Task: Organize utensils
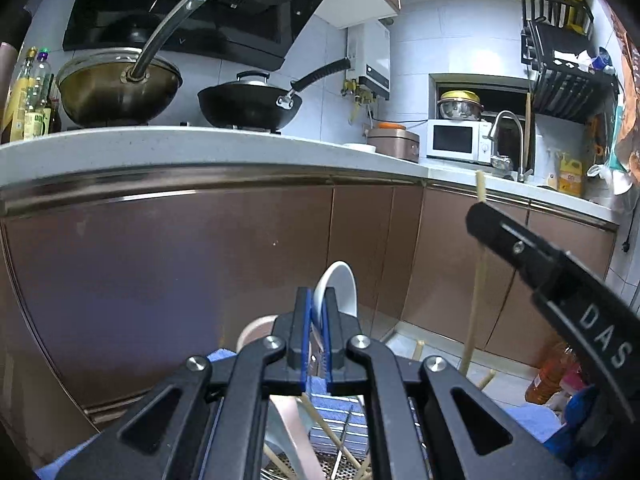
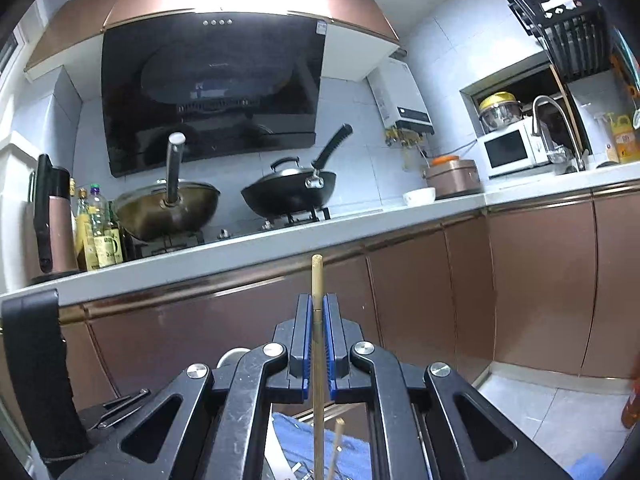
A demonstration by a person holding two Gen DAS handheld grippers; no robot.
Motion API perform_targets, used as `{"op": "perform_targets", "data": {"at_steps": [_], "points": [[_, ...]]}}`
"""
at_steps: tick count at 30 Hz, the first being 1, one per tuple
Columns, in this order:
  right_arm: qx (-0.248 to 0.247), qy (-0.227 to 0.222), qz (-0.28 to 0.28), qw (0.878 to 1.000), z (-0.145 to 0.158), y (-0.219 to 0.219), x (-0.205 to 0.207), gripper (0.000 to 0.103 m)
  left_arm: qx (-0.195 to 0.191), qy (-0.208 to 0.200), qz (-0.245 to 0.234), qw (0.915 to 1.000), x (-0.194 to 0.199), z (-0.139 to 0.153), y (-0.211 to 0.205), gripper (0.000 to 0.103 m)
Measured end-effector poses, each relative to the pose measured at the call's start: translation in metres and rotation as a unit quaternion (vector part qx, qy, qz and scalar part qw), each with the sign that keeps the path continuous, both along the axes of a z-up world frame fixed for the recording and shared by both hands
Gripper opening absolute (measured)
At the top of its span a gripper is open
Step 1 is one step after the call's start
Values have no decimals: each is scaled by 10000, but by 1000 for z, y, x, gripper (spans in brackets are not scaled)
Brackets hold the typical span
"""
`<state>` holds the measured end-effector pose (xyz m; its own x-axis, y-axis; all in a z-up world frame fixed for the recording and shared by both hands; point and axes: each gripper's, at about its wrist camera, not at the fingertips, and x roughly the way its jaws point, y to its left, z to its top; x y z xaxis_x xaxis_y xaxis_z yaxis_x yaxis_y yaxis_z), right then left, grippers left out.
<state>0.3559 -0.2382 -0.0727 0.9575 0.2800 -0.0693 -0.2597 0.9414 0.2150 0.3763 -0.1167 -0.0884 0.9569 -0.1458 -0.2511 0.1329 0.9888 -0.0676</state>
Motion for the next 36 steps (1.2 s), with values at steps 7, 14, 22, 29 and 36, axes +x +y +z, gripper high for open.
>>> {"op": "perform_targets", "data": {"at_steps": [7, 14, 22, 29, 36], "points": [[-105, 201, 28, 9997, -20, -3, -5, 6, -74, 9, 24, 10000, -1, -18, 0, 7], [-186, 259, -73, 9995, -18, -8, -21, 18, -415, -100, -82, 9991, -13, -15, 14, 33], [-227, 273, -258, 9990, 8, -15, -61, 25, -467, -77, -58, 9989, -49, 7, 40, 45], [-428, 576, -524, 9960, 21, -12, -116, 48, -138, 210, -44, 9997, -101, 18, 64, 54], [-788, 1321, -855, 9844, 8, 5, -170, 70, 80, 676, -168, 9975, -155, 14, 79, 58]]}}
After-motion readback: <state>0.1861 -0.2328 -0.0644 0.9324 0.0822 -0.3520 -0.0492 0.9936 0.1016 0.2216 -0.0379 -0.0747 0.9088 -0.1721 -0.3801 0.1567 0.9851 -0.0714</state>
